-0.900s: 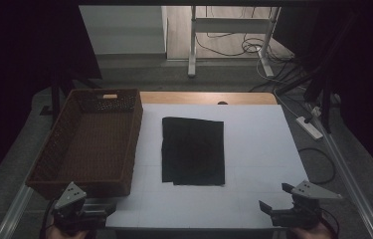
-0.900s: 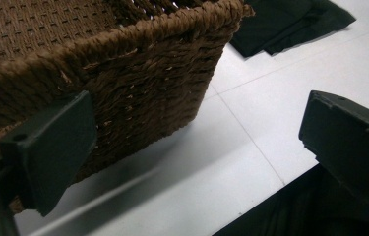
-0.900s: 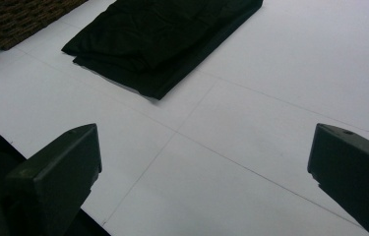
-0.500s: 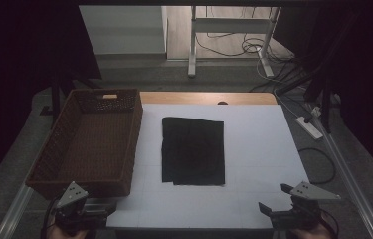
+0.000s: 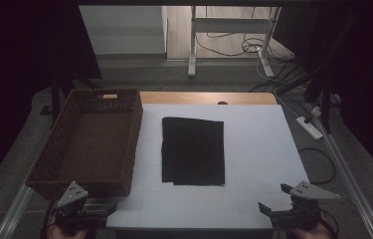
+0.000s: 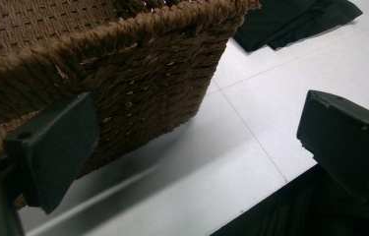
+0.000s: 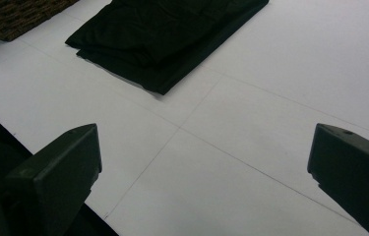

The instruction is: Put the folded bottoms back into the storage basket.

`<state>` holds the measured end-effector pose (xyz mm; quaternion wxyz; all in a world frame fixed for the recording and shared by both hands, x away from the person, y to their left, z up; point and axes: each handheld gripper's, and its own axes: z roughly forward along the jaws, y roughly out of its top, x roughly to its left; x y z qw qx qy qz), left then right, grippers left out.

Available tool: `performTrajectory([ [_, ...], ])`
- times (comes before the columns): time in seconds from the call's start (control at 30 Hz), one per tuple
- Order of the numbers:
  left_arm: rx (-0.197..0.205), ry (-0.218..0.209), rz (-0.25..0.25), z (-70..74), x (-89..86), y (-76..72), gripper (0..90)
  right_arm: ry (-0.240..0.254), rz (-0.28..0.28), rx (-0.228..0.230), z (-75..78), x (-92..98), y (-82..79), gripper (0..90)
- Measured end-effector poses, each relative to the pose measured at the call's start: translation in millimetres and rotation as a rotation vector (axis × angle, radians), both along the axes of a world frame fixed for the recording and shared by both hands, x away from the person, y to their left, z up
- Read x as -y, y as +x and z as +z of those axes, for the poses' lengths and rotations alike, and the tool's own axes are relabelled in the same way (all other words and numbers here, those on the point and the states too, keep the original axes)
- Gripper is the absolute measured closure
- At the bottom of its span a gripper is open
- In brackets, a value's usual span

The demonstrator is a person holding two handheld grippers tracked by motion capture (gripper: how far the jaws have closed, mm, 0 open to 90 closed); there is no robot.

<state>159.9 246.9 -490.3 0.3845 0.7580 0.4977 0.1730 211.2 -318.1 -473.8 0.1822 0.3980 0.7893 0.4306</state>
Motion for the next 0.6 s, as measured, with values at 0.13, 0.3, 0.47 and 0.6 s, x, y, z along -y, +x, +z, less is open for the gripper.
performTrajectory([
  [0.13,0.004,0.0,-0.006,0.3,0.1,-0.5,3.0,0.002,-0.001,-0.001,0.0,0.2,0.2,0.6],
  [0.3,0.007,0.007,-0.025,0.5,1.0,-0.9,1.5,0.002,-0.003,-0.005,-0.1,-0.1,0.6,0.7],
  [0.47,0.004,0.006,-0.033,0.5,1.2,-0.8,1.4,0.003,-0.005,-0.007,-0.1,-0.1,0.9,0.6],
  [0.6,0.002,0.032,-0.037,0.7,4.1,-1.4,1.1,0.003,-0.006,-0.007,-0.2,-0.2,1.4,0.7],
])
